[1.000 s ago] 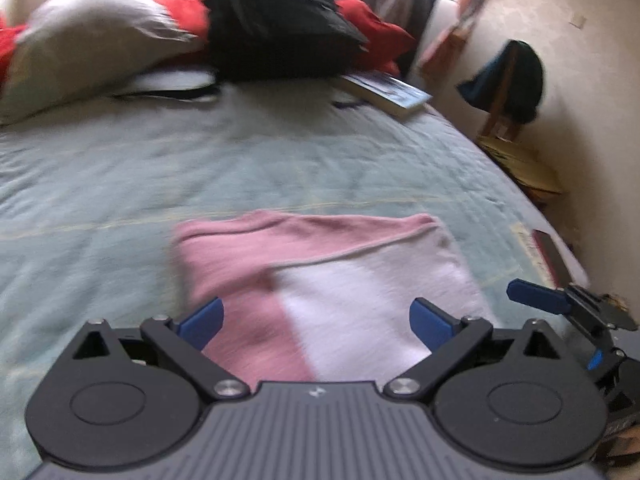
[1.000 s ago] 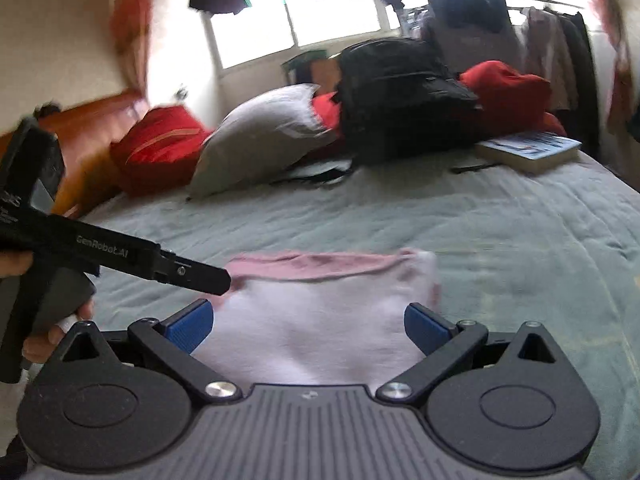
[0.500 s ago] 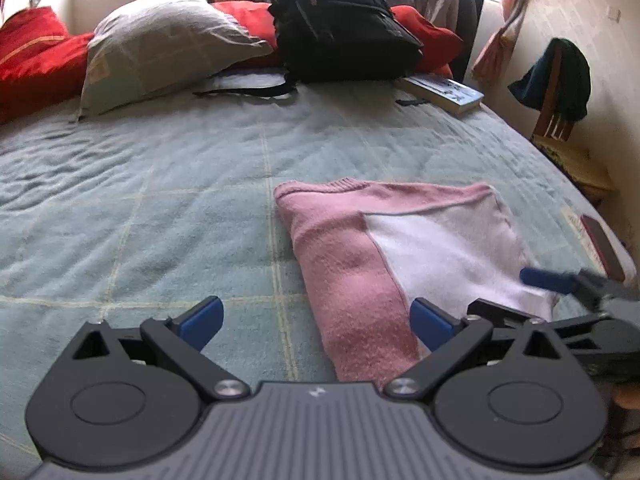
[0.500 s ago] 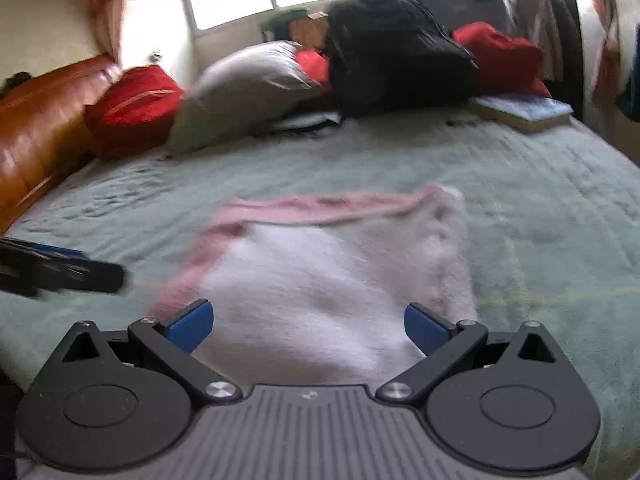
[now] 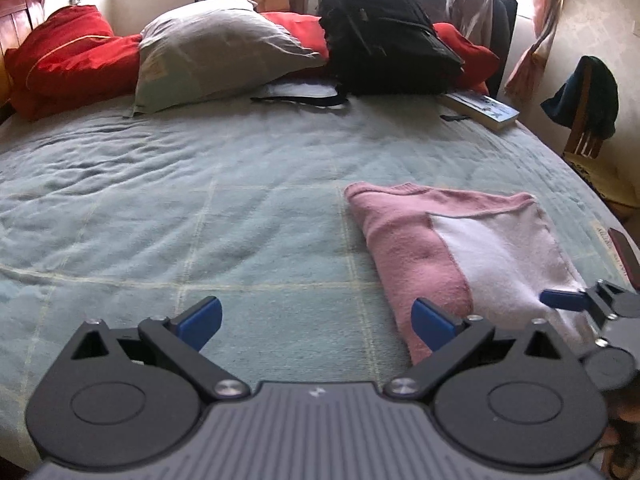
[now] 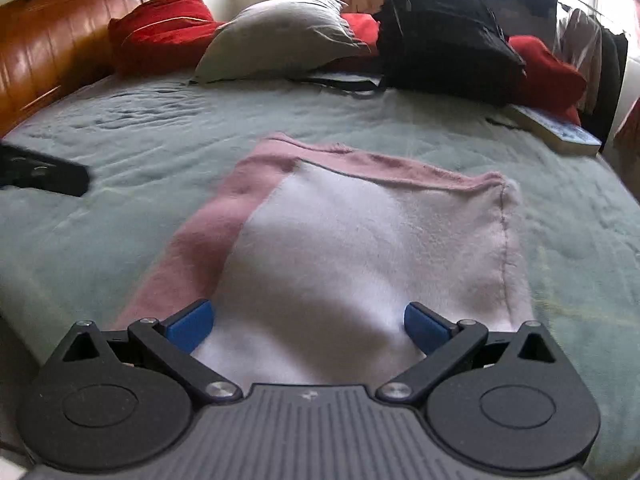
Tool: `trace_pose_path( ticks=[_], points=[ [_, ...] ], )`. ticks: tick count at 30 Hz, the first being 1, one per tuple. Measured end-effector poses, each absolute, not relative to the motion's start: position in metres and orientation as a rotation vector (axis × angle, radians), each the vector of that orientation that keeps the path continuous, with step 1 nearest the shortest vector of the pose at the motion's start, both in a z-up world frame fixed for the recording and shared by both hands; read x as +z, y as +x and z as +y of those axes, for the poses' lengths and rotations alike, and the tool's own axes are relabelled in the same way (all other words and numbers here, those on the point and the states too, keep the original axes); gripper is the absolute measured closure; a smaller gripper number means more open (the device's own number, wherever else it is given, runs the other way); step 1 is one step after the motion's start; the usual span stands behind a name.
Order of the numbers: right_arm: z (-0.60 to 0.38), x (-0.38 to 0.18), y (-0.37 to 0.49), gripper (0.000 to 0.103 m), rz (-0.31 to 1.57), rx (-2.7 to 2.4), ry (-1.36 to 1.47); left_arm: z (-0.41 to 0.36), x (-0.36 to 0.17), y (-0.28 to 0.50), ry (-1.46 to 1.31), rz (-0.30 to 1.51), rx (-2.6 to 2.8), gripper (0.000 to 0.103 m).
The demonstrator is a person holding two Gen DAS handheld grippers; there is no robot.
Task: Fold clothes
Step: 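Lift both open tools above the folded sweater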
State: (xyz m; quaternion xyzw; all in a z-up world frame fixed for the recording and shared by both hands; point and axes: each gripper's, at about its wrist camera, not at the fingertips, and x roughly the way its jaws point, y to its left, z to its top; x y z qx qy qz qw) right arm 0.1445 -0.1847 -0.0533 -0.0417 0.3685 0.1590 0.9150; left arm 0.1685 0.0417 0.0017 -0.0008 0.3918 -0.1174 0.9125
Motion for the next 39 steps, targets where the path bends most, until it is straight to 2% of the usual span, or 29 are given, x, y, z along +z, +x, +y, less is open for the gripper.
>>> trace_pose_path(
  ticks=[3,7,11,15,23,27,30,34,39],
  points=[
    [-0.179,-0.046,0.134,0.000,0.763,0.368,-0.054,0.038,0.001,0.168,-0.005,0.799,-0.271,0.003],
    [-0.161,-0.062,0.122,0.000,0.840,0.354,-0.161,0.041,0.000,0.162,-0.013,0.799,-0.290,0.002],
    [-0.178,-0.049,0.108,0.000,0.785,0.329,-0.129,0.047,0.000,0.161,-0.032,0.801,-0.282,0.003],
    [-0.202,-0.064,0.109,0.000,0.870,0.290,-0.099,0.041,-0.003,0.162,-0.036,0.807,-0.306,0.002],
    [-0.223,-0.034,0.125,0.000,0.670,0.298,-0.022,0.026,-0.003,0.161,-0.014,0.817,-0.323,0.002],
    [-0.242,-0.054,0.146,0.000,0.728,0.235,0.015,0.027,-0.002,0.160,-0.021,0.822,-0.331,0.002],
    [-0.253,-0.057,0.138,0.000,0.701,0.266,0.042,0.026,-0.004,0.165,-0.042,0.838,-0.344,0.002],
    [-0.260,-0.039,0.134,0.000,0.663,0.317,0.109,0.014,-0.007,0.175,-0.037,0.847,-0.339,0.002],
    [-0.262,-0.030,0.168,0.000,0.664,0.323,0.073,0.006,-0.007,0.175,-0.056,0.851,-0.376,0.002]
  ],
)
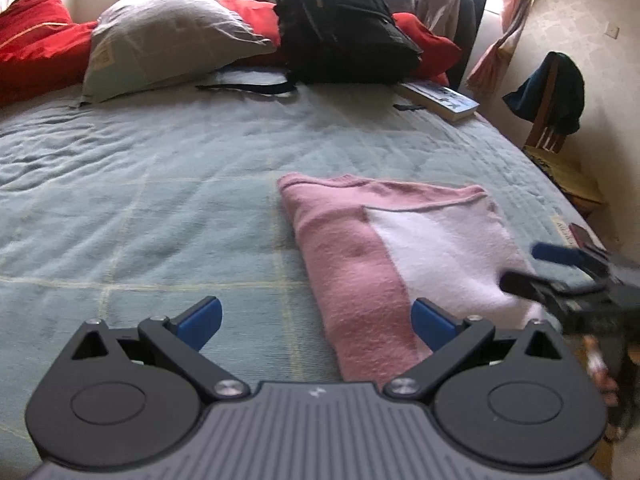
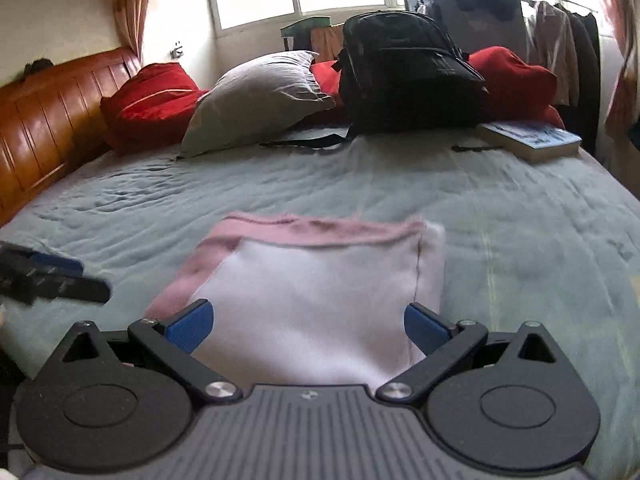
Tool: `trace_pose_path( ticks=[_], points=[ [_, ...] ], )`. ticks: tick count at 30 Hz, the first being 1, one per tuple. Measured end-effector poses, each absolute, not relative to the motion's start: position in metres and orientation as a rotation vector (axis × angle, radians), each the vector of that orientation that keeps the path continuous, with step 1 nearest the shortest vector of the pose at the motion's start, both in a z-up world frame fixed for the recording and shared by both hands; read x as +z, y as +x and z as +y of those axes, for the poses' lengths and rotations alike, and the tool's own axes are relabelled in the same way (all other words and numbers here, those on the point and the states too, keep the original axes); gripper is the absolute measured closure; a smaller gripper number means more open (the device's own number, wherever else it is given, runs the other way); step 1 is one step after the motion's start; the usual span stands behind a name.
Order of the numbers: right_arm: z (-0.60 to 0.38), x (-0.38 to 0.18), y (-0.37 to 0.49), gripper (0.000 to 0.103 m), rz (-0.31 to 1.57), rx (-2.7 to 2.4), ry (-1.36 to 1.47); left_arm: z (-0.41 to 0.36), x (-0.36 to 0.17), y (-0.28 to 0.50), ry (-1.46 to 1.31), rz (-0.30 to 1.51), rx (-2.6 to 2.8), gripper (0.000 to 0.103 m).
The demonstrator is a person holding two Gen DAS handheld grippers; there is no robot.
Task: Fold clothes
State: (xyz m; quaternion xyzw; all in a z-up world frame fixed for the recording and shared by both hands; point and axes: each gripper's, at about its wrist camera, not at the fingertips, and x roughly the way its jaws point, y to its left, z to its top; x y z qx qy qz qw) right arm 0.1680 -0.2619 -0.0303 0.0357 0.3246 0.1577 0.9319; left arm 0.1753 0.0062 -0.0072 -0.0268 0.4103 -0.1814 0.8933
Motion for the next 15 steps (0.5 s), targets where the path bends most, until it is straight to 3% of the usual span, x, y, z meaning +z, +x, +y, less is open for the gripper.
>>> trace_pose_path(
  ticks=[4,15],
  points=[
    [-0.270,-0.050,0.190,0.000,0.763,0.311,0.116,0.003,-0.010,0.176,-0.053,0.877,-0.384,0.002],
    [-0.287,-0.032,0.178,0.000,0.830,0.295,0.177,-0.031,-0.018,0.188,-0.044,0.924,-0.478,0.002]
  ],
)
